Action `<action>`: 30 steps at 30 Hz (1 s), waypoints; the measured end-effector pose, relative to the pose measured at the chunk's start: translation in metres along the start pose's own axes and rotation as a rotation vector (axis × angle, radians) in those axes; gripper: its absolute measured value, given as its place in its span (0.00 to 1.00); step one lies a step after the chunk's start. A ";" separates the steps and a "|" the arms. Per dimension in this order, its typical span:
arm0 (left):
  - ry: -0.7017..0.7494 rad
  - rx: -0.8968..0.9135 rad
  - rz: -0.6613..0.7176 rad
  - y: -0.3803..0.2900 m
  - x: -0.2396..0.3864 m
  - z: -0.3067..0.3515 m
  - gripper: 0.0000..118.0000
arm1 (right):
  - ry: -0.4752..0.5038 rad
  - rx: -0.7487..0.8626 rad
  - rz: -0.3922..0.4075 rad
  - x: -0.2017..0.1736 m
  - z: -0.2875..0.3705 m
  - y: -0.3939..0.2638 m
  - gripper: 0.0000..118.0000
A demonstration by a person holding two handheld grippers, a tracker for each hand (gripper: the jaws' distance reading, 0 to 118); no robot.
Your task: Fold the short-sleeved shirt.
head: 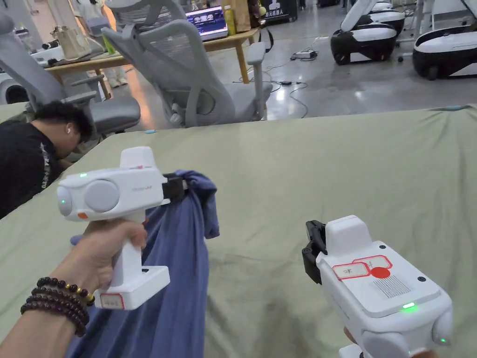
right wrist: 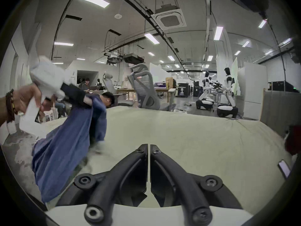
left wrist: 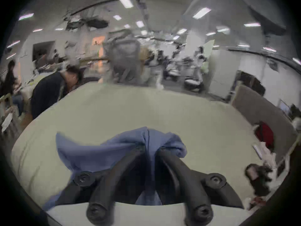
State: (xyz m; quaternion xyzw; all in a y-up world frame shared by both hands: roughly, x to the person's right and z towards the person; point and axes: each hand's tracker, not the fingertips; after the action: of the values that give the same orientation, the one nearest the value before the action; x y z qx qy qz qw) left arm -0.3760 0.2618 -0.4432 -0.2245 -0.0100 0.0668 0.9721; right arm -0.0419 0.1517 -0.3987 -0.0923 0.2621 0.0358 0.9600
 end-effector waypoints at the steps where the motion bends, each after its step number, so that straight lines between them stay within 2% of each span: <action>1: -0.051 0.011 -0.033 0.007 0.032 0.000 0.06 | -0.022 0.005 0.006 0.010 0.011 0.001 0.03; 7: -0.407 -0.003 -0.122 0.007 0.204 -0.030 0.06 | -0.206 0.024 0.012 0.077 0.085 0.002 0.03; 14: -0.700 -0.185 -0.175 -0.065 0.381 -0.108 0.06 | -0.457 -0.007 0.007 0.154 0.162 -0.010 0.03; 16: -0.733 -0.262 -0.216 -0.097 0.418 -0.128 0.06 | -0.506 -0.021 -0.021 0.171 0.173 -0.015 0.03; 20: -0.668 -0.380 -0.327 -0.157 0.452 -0.164 0.06 | -0.556 -0.045 -0.062 0.195 0.188 -0.026 0.03; 24: -0.667 -0.404 -0.281 -0.168 0.441 -0.177 0.07 | -0.572 -0.066 -0.059 0.203 0.189 -0.032 0.03; 25: -0.670 -0.398 -0.270 -0.163 0.436 -0.171 0.11 | -0.571 -0.072 -0.058 0.203 0.188 -0.033 0.03; 27: -0.674 -0.383 -0.246 -0.151 0.427 -0.167 0.28 | -0.565 -0.071 -0.057 0.202 0.185 -0.033 0.03; 28: -0.667 -0.346 -0.231 -0.142 0.420 -0.163 0.28 | -0.560 -0.070 -0.057 0.201 0.183 -0.032 0.03; 29: -0.639 -0.285 -0.228 -0.134 0.416 -0.154 0.65 | -0.558 -0.071 -0.054 0.200 0.181 -0.031 0.03; 30: -0.593 -0.211 -0.218 -0.125 0.405 -0.144 0.94 | -0.553 -0.072 -0.052 0.199 0.178 -0.029 0.03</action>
State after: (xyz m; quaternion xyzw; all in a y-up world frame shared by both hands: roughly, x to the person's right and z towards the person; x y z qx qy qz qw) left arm 0.0484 0.1424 -0.5228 -0.2922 -0.3233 0.0234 0.8998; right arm 0.2208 0.1625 -0.3446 -0.1196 -0.0137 0.0441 0.9917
